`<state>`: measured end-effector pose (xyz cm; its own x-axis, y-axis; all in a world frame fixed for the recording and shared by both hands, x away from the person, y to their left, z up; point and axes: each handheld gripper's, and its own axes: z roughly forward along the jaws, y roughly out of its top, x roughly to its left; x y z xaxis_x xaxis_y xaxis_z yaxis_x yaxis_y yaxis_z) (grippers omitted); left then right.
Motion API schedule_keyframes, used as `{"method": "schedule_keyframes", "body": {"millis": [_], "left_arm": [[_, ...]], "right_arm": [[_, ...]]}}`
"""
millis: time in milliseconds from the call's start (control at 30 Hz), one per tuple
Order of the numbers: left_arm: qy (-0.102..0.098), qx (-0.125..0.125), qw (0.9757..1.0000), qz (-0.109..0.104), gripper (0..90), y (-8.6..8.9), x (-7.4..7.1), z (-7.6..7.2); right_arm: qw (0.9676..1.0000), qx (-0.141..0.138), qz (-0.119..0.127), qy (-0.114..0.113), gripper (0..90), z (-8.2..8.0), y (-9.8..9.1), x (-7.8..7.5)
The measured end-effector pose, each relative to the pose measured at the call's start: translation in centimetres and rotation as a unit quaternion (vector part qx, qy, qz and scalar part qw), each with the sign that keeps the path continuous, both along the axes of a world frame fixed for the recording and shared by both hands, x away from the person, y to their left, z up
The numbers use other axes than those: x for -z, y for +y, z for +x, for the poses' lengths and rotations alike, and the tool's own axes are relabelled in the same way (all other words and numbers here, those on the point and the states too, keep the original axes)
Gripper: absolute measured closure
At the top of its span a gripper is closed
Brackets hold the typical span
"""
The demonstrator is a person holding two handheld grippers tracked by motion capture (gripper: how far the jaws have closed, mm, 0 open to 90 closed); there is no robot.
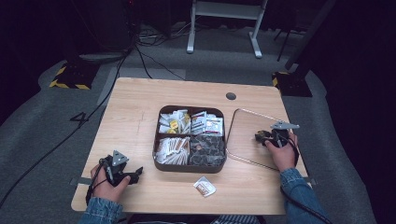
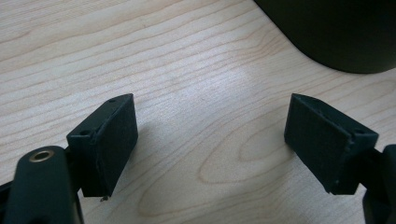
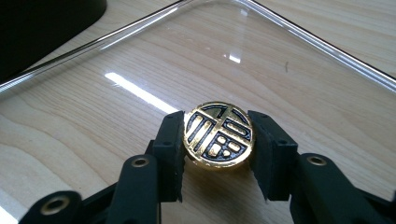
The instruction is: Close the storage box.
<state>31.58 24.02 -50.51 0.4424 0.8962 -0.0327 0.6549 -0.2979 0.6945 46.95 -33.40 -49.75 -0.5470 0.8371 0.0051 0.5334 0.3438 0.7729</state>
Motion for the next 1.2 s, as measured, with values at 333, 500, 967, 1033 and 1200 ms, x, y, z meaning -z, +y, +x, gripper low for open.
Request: {"method": "schedule_keyframes", "body": {"millis": [333,500,967,1033,1200], "left_arm": [[0.001,0.001,1.0000,0.000,17.4,0.0,0.0,0.0],[0.001,0.002,1.0000,0.000,17.3,0.0,0.0,0.1],[0.000,0.002,1.0000,0.001,17.2,0.0,0.0,0.1],[0.000,0.002,1.0000,0.002,17.2,0.0,0.0,0.1],[-0.001,0.002,1.0000,0.002,17.3,0.0,0.0,0.1]], "right_arm": [[0.9996,-0.011,0.009,-0.023,58.8,-1.4,-0.3,-2.8],[0.9992,-0.009,0.020,-0.034,58.8,-2.1,-0.8,-4.2],[0.9972,-0.014,0.059,-0.044,58.8,-2.7,-0.7,-6.5],[0.9967,-0.018,0.064,-0.047,58.8,-2.6,-0.2,-6.8],[0.9960,-0.043,0.065,-0.042,58.8,-2.5,2.1,-7.5]]}}
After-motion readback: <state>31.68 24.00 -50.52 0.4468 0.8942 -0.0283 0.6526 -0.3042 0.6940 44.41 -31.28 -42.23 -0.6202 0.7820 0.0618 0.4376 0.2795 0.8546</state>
